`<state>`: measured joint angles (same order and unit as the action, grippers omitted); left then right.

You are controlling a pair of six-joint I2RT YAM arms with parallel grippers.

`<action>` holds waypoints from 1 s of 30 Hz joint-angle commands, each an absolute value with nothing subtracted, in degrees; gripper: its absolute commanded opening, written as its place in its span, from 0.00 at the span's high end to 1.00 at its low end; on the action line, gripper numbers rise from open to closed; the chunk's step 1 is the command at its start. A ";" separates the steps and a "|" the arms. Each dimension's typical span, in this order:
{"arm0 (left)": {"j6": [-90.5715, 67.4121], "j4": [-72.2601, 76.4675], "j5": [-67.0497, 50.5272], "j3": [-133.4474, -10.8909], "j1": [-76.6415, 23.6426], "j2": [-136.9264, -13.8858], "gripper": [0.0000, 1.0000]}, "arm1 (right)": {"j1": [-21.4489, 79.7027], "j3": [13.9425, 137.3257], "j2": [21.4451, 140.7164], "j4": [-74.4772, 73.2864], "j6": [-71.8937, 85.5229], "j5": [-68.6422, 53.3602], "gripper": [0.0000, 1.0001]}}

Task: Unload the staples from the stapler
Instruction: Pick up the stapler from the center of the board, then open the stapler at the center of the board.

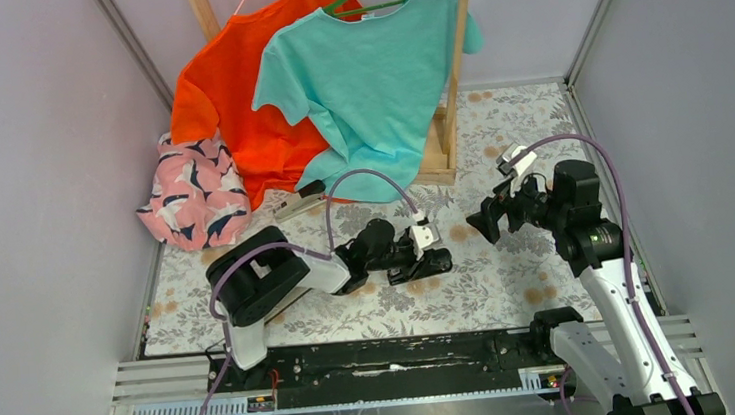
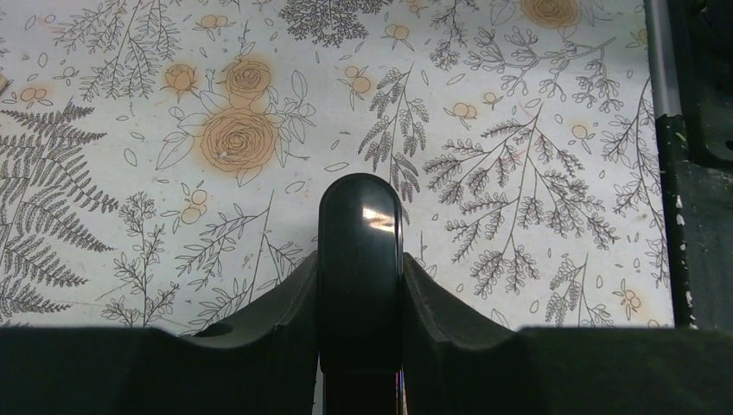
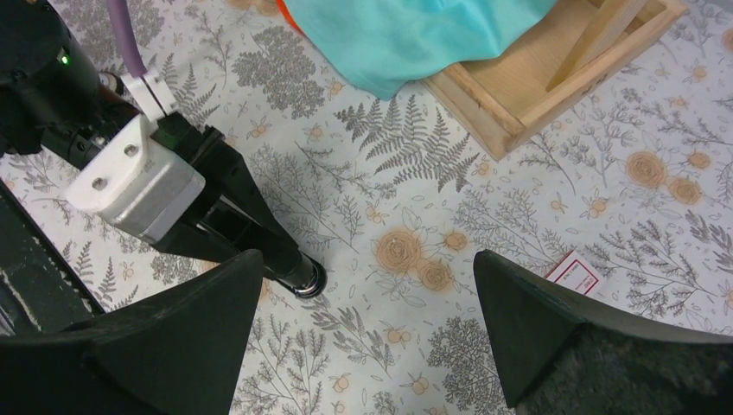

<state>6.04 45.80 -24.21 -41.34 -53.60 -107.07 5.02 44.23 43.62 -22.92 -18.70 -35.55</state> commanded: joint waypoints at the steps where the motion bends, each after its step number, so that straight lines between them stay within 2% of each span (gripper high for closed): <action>1: 5.09 51.18 -27.24 -39.37 -52.70 -103.93 0.92 | 4.90 46.78 44.95 -25.31 -23.15 -38.34 0.01; 2: 4.97 53.12 -27.59 -38.32 -52.59 -103.21 0.99 | 4.91 46.60 45.30 -25.92 -24.89 -39.50 0.01; 3: 4.58 55.50 -27.98 -36.95 -52.44 -102.27 1.00 | 4.99 46.09 45.52 -26.41 -27.17 -40.99 0.01; 7: 3.04 68.42 -29.99 -30.64 -52.04 -100.69 1.00 | 5.78 40.22 45.68 -26.28 -42.66 -49.30 0.01; 11: 3.14 80.57 -30.99 -25.02 -52.03 -100.92 1.00 | 9.34 37.17 42.87 -33.95 -64.12 -58.68 0.01; 15: 3.36 88.90 -30.76 -21.54 -52.05 -102.02 1.00 | 9.36 35.77 42.09 -36.58 -72.85 -61.27 0.01; 20: 1.71 91.20 -29.78 -21.40 -52.05 -101.47 1.00 | 9.83 36.04 51.06 -36.64 -74.80 -65.98 0.01; 25: 0.32 91.22 -28.42 -21.27 -52.14 -99.84 1.00 | 13.08 36.58 58.83 -35.01 -71.81 -60.32 0.02; 30: -1.16 91.23 -27.11 -22.01 -52.33 -99.51 1.00 | 14.72 35.84 61.78 -30.76 -67.25 -57.48 0.04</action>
<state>0.05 81.93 -28.97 -20.86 -52.34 -101.49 13.37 35.40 61.01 -34.79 -70.11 -58.98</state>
